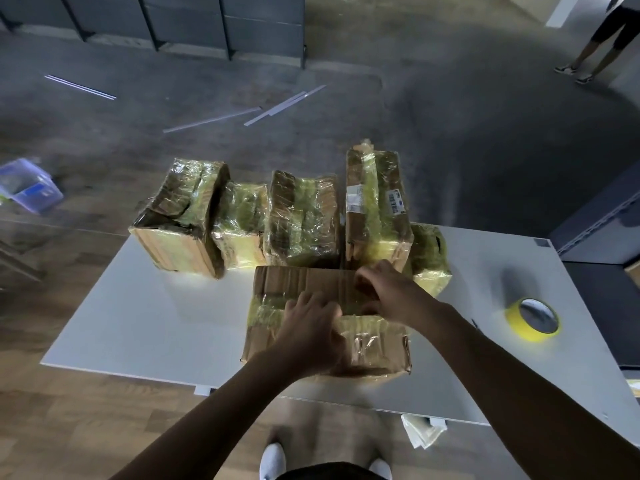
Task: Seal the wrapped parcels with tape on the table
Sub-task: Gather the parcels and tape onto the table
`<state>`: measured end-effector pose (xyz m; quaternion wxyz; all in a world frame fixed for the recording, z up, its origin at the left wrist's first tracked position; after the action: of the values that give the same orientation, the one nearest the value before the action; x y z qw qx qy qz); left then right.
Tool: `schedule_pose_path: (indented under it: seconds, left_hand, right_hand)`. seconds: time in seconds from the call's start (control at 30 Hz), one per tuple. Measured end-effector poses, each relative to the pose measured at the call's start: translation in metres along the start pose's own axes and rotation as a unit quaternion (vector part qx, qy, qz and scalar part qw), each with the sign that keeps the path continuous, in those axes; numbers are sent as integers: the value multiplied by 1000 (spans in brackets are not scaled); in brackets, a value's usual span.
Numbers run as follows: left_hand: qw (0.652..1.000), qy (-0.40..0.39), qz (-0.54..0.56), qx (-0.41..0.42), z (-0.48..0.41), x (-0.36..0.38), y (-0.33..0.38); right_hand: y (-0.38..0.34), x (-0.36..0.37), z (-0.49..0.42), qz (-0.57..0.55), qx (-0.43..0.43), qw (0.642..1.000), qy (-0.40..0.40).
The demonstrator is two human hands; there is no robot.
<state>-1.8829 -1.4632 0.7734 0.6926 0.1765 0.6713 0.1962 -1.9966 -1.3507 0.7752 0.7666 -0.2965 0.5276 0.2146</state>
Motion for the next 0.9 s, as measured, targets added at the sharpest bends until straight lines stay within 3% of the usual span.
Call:
schedule_pose_path:
  seconds: [0.17,0.3,0.4,0.6,0.7,0.83,0.9]
  left_hand:
    - [997,43,14,58,18,-1,-11]
    - [997,34,-3,62,9,-3,-4]
    - [998,-16,-43,45,6,2,-3]
    - [994,-20,-104,-7,-7,6,20]
    - [997,-29,-54,-39,-14,10,22]
    - [994,3,-104,-31,-7,12,31]
    - [991,18,-131,-7,-3,20,44]
  right_hand:
    - [0,7,0,-12,20,999,-49]
    - [6,3,7,-86,1,996,-11]
    - [19,-2,18,-195,21,981,-7]
    - [26,7,27,-192,3,981,24]
    - [32,5,27,-191,23,981,31]
    - [41,4,34,-298,28,954,23]
    - [46,3,43,-345,38,936,55]
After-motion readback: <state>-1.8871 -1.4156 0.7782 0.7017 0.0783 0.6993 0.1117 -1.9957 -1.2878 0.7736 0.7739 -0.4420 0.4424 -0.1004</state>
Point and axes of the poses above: each hand's wrist, its own z-axis away from the middle knuckle, its own x-axis out of the palm, y = z × x, the point moved 5 cm from there along -z, towards the middle knuckle, and after that the axes turned 7 degrees about z, right-handed, at the moved point
